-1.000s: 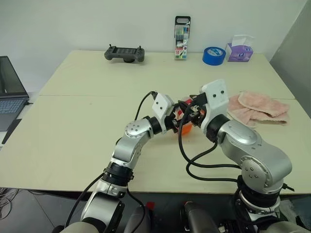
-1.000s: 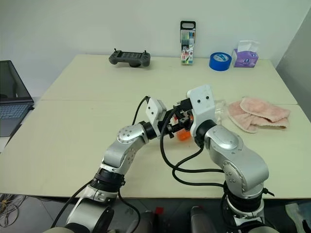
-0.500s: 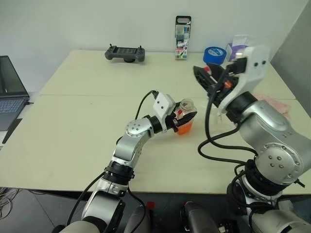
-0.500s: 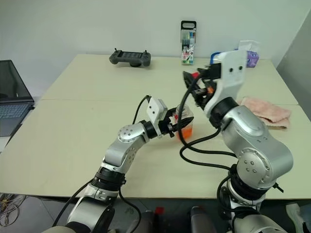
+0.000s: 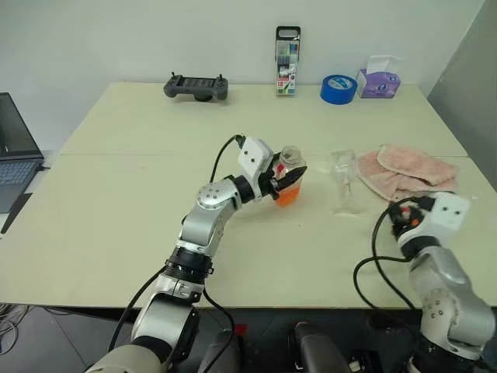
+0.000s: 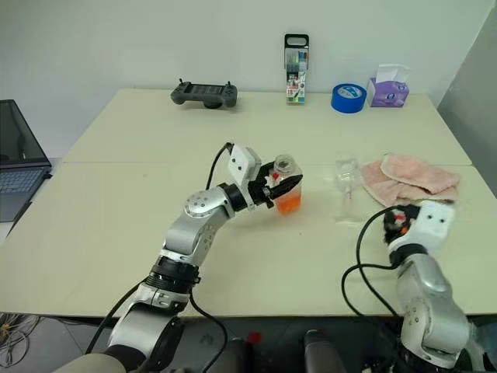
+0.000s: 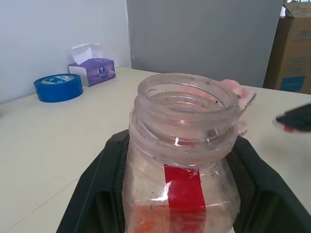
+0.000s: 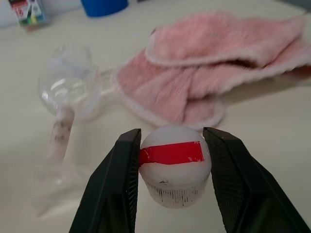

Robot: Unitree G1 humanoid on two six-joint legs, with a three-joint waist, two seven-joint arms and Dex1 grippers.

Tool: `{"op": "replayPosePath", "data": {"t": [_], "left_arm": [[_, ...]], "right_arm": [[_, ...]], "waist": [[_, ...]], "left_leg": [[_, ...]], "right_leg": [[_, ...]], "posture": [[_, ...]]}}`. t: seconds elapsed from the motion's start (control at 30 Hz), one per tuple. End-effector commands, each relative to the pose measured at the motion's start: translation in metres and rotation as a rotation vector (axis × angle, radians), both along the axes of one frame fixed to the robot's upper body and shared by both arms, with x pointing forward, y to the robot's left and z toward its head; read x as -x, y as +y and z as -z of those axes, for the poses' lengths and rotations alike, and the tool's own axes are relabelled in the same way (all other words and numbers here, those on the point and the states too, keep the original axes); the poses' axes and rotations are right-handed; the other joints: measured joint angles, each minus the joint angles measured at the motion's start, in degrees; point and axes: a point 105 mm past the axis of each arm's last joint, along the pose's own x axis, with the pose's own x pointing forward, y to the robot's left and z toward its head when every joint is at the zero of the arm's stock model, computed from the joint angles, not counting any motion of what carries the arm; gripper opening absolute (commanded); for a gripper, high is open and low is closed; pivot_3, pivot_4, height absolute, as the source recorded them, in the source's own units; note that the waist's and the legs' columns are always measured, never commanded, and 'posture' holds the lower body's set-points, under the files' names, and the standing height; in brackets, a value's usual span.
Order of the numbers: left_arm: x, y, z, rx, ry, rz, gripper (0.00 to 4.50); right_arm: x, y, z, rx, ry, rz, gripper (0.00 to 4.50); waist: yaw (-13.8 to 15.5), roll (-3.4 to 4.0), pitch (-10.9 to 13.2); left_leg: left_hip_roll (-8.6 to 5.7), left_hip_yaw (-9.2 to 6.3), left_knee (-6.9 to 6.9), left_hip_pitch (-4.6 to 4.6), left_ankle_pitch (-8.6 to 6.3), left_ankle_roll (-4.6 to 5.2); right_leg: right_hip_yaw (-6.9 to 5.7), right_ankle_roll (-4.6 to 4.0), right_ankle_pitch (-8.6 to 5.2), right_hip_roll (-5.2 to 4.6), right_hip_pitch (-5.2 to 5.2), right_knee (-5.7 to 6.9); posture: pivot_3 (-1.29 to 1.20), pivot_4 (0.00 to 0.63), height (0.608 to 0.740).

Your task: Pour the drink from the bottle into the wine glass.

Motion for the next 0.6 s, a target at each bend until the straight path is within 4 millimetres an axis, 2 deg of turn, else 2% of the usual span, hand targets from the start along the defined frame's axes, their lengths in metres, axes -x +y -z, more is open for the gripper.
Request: {"op": "replayPosePath", "data": {"t": [0.03,0.07,0.2,0.33,0.43,0.47,0.53,0.57,0.6], "left_arm": [[0.0,0.003,-0.02,0.021,-0.075,-0.007,2.15],[0.0,0.004,-0.02,0.022,-0.073,-0.011,2.15],[-0.009,0.013,-0.019,0.03,-0.052,-0.063,2.15],[-0.018,0.023,-0.02,0.038,-0.041,-0.106,2.15],[-0.024,0.029,-0.019,0.031,-0.038,-0.138,2.15],[-0.027,0.033,-0.019,0.034,-0.036,-0.159,2.15],[-0.034,0.043,-0.02,0.04,-0.033,-0.202,2.15],[-0.038,0.05,-0.02,0.041,-0.032,-0.227,2.15],[-0.042,0.06,-0.021,0.044,-0.029,-0.264,2.15]], "right_arm": [[-0.002,0.001,-0.002,0.036,-0.014,0.002,1.72],[-0.003,0.0,-0.001,0.036,-0.013,0.008,1.72],[-0.003,-0.003,-0.005,0.078,-0.028,0.018,3.08],[-0.002,0.001,-0.012,0.139,-0.038,-0.036,4.36],[0.0,0.001,-0.013,0.157,-0.032,-0.054,4.5],[-0.001,0.001,-0.019,0.175,-0.046,-0.059,4.5],[-0.002,0.003,-0.039,0.203,-0.104,-0.076,4.5],[-0.003,0.009,-0.052,0.211,-0.142,-0.113,4.5],[-0.005,0.024,-0.068,0.223,-0.19,-0.195,4.5]], "waist": [[0.12,0.01,0.0],[0.25,0.01,0.01],[0.39,0.0,0.01],[0.39,0.0,0.01],[0.37,0.0,0.01],[0.35,0.0,0.01],[0.32,0.0,0.01],[0.2,0.0,0.01],[0.09,0.0,0.01]], "left_leg": [[-0.02,-0.02,0.0,-0.02,0.0,0.0],[-0.03,-0.03,0.0,-0.04,0.0,0.0],[-0.09,-0.03,0.03,-0.08,0.0,-0.01],[-0.09,-0.04,0.04,-0.08,0.0,-0.01],[-0.09,-0.05,0.03,-0.07,0.0,-0.01],[-0.08,-0.05,0.02,-0.06,0.0,-0.01],[-0.09,-0.04,0.04,-0.06,0.0,-0.01],[-0.09,-0.03,0.05,-0.06,0.0,0.0],[-0.08,-0.02,0.05,-0.04,0.0,0.0]], "right_leg": [[-0.01,0.0,0.0,0.0,0.0,0.0],[-0.01,0.0,0.0,-0.02,-0.01,-0.01],[-0.01,0.0,0.0,-0.09,0.0,-0.07],[-0.03,0.0,0.0,-0.09,0.01,-0.07],[-0.03,0.01,0.0,-0.09,0.0,-0.06],[-0.04,0.01,0.0,-0.08,0.01,-0.05],[-0.03,0.01,0.0,-0.08,0.01,-0.05],[-0.01,0.01,0.0,-0.08,0.01,-0.05],[-0.01,0.01,0.0,-0.08,0.01,-0.05]], "posture": [[0.0,0.15,0.74],[0.0,0.15,0.74],[0.0,0.15,0.74],[0.0,0.15,0.74],[0.0,0.15,0.74],[0.0,0.15,0.74],[0.0,0.15,0.74],[0.0,0.15,0.74],[0.0,0.15,0.74]]}}
